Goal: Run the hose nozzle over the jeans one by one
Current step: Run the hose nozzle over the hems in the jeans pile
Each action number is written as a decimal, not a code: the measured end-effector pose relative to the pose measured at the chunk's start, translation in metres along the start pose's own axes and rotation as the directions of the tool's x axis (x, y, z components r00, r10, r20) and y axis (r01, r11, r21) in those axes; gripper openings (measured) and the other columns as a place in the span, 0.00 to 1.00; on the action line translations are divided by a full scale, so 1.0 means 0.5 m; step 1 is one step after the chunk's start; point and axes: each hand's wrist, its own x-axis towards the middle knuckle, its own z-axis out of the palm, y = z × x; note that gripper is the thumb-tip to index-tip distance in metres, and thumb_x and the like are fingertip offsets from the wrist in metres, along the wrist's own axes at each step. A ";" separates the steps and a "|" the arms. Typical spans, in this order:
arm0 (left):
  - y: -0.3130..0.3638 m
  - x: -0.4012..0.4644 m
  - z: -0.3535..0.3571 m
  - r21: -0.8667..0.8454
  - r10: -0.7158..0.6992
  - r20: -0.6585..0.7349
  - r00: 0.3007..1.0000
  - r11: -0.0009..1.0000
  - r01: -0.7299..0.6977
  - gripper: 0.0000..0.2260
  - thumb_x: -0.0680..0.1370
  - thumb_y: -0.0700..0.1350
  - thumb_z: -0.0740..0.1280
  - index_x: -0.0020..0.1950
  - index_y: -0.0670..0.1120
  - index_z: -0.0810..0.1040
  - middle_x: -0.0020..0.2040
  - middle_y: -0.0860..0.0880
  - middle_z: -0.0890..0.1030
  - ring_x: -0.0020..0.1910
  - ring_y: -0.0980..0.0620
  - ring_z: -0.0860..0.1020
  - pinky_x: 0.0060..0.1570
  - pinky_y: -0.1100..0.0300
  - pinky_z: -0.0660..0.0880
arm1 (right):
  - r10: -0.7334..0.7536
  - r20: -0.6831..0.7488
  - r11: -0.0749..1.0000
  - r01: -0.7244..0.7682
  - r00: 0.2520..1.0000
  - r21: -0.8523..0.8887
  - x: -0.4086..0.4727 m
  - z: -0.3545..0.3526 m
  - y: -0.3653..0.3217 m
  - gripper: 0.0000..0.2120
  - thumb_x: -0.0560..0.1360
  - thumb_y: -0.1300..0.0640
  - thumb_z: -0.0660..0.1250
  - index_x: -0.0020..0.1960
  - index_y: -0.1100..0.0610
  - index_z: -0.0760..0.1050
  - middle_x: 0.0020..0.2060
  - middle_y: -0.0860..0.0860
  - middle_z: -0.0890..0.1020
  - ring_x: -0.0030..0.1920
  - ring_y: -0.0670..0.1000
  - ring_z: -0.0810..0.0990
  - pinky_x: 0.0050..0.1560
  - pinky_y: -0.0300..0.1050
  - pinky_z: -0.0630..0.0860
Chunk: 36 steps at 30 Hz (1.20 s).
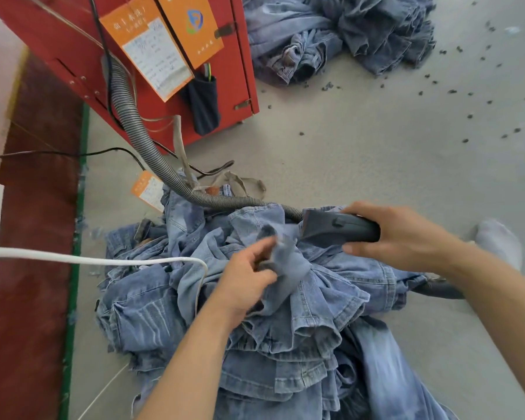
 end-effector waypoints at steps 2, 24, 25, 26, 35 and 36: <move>0.004 -0.027 0.039 0.523 0.113 0.196 0.974 0.828 -0.201 0.28 0.73 0.33 0.66 0.56 0.67 0.83 0.50 0.69 0.83 0.55 0.60 0.78 0.62 0.63 0.72 | -0.038 -0.077 0.999 0.041 0.996 0.032 0.007 0.005 -0.017 0.19 0.74 0.47 0.77 0.61 0.36 0.75 0.43 0.37 0.83 0.43 0.38 0.81 0.44 0.41 0.77; 0.164 0.108 0.332 0.861 0.117 0.482 0.868 0.122 -0.494 0.17 0.82 0.50 0.63 0.69 0.46 0.74 0.65 0.44 0.78 0.64 0.42 0.76 0.54 0.50 0.72 | 0.345 -0.233 0.937 -0.321 0.909 0.137 -0.125 -0.098 0.182 0.17 0.74 0.46 0.76 0.60 0.39 0.75 0.38 0.47 0.83 0.33 0.49 0.84 0.41 0.55 0.83; 0.126 0.133 0.338 0.868 -0.044 0.479 0.876 0.174 -0.466 0.26 0.81 0.55 0.66 0.76 0.46 0.67 0.71 0.43 0.74 0.69 0.41 0.73 0.61 0.48 0.72 | 0.361 -0.229 0.931 -0.334 0.904 0.149 -0.140 -0.097 0.195 0.17 0.74 0.46 0.76 0.61 0.40 0.75 0.37 0.48 0.83 0.32 0.49 0.84 0.40 0.56 0.83; 0.086 0.143 0.339 0.884 -0.163 0.464 0.871 0.145 -0.444 0.34 0.79 0.59 0.68 0.80 0.46 0.61 0.74 0.43 0.70 0.72 0.39 0.69 0.67 0.44 0.70 | 0.371 -0.224 0.926 -0.341 0.901 0.161 -0.151 -0.096 0.208 0.17 0.74 0.47 0.76 0.60 0.40 0.75 0.37 0.49 0.83 0.32 0.49 0.84 0.39 0.57 0.83; -0.018 0.120 0.209 0.389 0.050 -0.104 0.993 0.921 -0.005 0.20 0.82 0.55 0.67 0.35 0.45 0.73 0.28 0.56 0.74 0.28 0.62 0.71 0.29 0.67 0.67 | 0.296 -0.234 0.950 -0.259 0.926 0.177 -0.139 -0.104 0.203 0.16 0.73 0.43 0.76 0.55 0.31 0.73 0.38 0.34 0.83 0.34 0.41 0.84 0.37 0.38 0.77; -0.018 0.113 0.197 0.331 0.016 -0.168 0.986 0.943 0.041 0.21 0.82 0.57 0.66 0.37 0.42 0.75 0.29 0.56 0.75 0.29 0.62 0.71 0.31 0.64 0.69 | 0.272 -0.230 0.957 -0.238 0.934 0.166 -0.134 -0.104 0.192 0.16 0.74 0.44 0.76 0.54 0.30 0.72 0.37 0.31 0.82 0.36 0.38 0.83 0.36 0.33 0.73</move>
